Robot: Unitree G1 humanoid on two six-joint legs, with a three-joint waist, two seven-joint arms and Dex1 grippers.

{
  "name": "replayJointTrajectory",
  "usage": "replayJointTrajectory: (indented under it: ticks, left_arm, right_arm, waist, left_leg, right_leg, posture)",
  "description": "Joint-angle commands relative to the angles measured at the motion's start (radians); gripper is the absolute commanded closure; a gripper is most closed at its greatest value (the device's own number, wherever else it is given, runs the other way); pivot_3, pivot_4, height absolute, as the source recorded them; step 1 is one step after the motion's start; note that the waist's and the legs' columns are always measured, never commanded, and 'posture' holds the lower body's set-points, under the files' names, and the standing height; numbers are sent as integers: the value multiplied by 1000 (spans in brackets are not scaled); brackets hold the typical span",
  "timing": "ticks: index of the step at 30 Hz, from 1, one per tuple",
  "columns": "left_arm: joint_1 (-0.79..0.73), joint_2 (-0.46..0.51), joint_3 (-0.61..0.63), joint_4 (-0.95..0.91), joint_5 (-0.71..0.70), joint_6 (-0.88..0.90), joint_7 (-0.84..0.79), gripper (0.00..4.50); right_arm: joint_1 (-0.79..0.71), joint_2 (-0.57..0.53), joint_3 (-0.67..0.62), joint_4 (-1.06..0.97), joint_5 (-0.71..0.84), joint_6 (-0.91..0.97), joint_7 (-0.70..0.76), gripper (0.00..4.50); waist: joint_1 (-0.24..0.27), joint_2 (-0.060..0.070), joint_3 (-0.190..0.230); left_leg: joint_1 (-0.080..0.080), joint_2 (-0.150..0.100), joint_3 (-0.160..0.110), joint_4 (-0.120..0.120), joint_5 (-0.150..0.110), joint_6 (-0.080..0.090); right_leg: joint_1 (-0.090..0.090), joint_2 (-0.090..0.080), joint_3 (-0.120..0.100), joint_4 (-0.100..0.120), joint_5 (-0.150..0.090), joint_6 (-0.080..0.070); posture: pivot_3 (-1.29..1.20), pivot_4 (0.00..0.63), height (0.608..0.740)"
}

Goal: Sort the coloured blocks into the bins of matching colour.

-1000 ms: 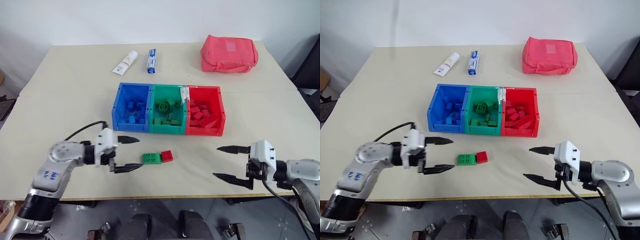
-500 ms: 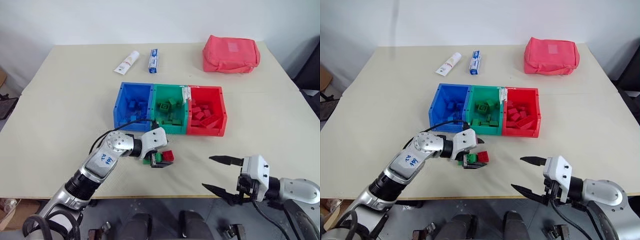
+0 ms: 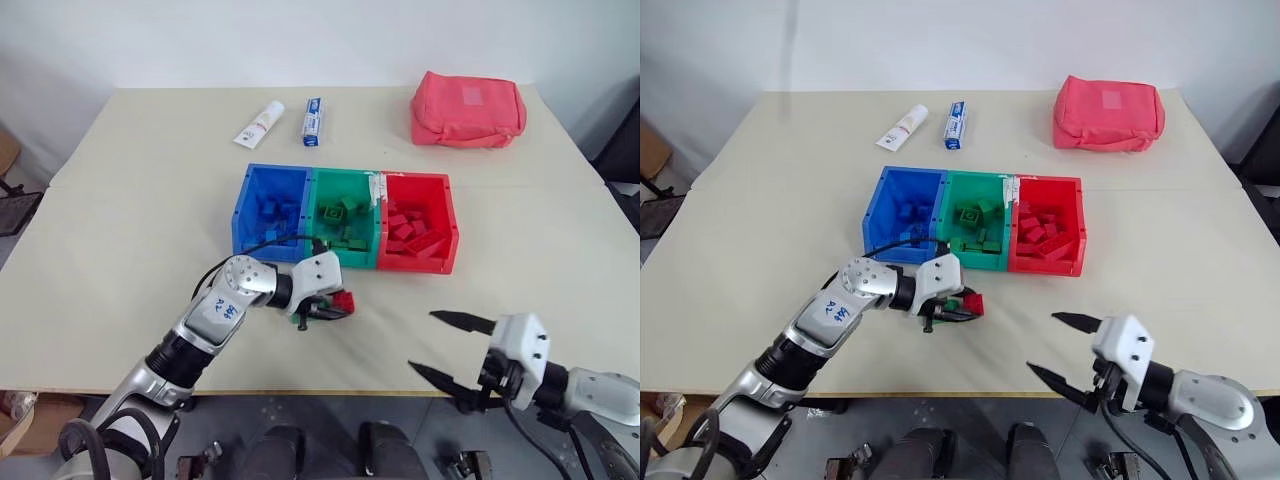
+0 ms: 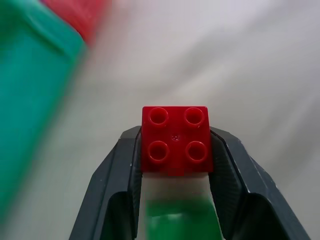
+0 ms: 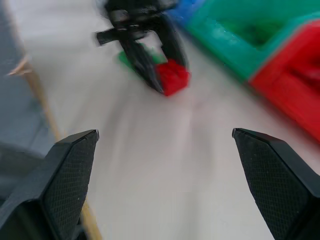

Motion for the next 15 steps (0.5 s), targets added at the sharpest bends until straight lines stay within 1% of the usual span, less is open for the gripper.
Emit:
replayJointTrajectory:
  ticks: [1,2,4,6,7,9,11,13,15]
  left_arm:
    - [-92,-107,84,59,-46,-90,56,3028]
    - [-124,-150,91,106,-34,-124,88,3028]
    - [-176,-211,98,197,-7,-187,135,3028]
    - [-259,-299,116,349,10,-289,192,3028]
    - [-293,-330,125,414,13,-338,206,3028]
    - [-379,-394,134,601,39,-430,256,3028]
    - [-456,-436,146,768,66,-494,311,3028]
    - [-525,-452,146,904,106,-564,363,3028]
    - [-583,-469,166,1003,105,-586,368,2296]
  right_arm:
    - [3,88,-93,-66,36,-21,-132,0]
    - [-5,120,-109,-81,56,-8,-182,0]
    - [-17,151,-116,-100,57,9,-240,0]
    - [-3,167,-103,-119,29,15,-275,0]
    - [-1,168,-95,-123,20,19,-288,0]
    - [7,173,-70,-138,7,22,-307,0]
    - [9,176,-50,-154,-2,25,-323,0]
    - [10,170,-37,-159,-9,27,-328,0]
    - [23,169,-33,-179,-6,35,-337,0]
  waist:
    - [4,0,0]
    - [6,0,0]
    - [12,0,0]
    - [15,-1,0]
    - [15,-1,0]
    - [16,-2,1]
    - [16,-3,1]
    - [12,-3,2]
    - [11,-4,2]
  left_leg:
    - [0,0,0,1,0,0]
    - [0,0,0,1,0,0]
    - [0,0,0,2,0,0]
    - [0,-1,1,2,0,0]
    - [0,-1,1,2,0,0]
    - [0,-1,1,2,0,0]
    - [0,-2,2,2,0,1]
    - [0,-1,4,1,0,1]
    - [0,-1,4,1,0,1]
  right_leg:
    - [0,0,0,0,0,0]
    - [0,0,0,0,0,0]
    - [0,0,-1,0,1,1]
    - [0,1,-1,0,1,2]
    - [0,1,-1,0,1,2]
    - [0,1,-1,0,1,2]
    - [0,2,-1,0,1,2]
    - [-1,2,0,0,1,3]
    - [-1,2,0,1,1,3]
  posture:
    - [0,150,740]
    - [0,150,740]
    - [0,150,740]
    - [0,150,740]
    - [0,150,740]
    - [0,150,740]
    - [0,150,740]
    - [0,150,740]
    - [0,150,740]
